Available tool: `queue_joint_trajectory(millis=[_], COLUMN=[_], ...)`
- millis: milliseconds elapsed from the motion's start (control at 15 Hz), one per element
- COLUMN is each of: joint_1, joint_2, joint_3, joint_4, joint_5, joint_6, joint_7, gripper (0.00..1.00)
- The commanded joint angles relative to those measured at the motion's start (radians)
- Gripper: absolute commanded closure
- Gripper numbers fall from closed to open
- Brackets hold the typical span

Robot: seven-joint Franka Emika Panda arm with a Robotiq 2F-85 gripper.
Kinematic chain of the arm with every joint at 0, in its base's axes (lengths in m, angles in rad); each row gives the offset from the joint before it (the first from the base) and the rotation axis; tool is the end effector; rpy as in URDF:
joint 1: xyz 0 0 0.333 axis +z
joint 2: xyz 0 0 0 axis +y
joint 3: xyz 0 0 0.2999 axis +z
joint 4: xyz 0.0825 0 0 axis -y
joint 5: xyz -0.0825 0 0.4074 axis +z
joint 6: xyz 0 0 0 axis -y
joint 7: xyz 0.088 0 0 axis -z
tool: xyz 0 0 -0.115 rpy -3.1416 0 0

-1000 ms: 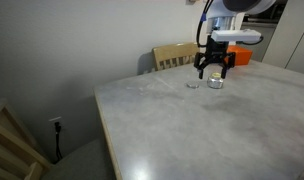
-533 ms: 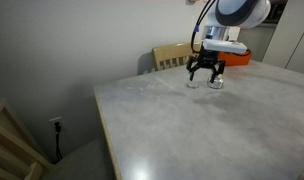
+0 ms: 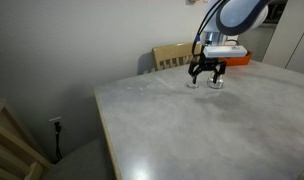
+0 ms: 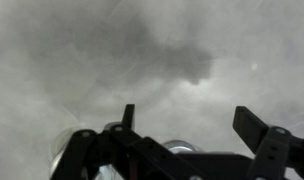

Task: Pick the lid from the table, place it on the bottle, put it back on the table then place it on the bottle again

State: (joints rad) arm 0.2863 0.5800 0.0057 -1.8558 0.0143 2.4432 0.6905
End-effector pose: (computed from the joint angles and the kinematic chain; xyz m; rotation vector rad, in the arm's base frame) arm 0.6218 0.1869 0.1677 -3.0616 0.6372 -0.0011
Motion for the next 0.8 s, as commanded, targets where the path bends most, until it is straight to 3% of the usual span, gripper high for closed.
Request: queue_joint_trajectory(millis=[0, 267, 333, 733], joint_1=[-0.008, -0.073, -0.016, -0.044], joint_2=[0.050, 0.098, 0.067, 0.100], joint_3=[0.000, 0.056, 0.007, 0.019], joint_4=[0.029, 0.047, 0.023, 0.048], joint_5=[-0.047, -0.011, -0.019, -0.025], joint_6=[0.079, 0.147, 0.117, 0.132], joint_7=[-0.102, -0.381, -0.271, -0.357], gripper=[0.00, 0.00, 0.00, 0.00])
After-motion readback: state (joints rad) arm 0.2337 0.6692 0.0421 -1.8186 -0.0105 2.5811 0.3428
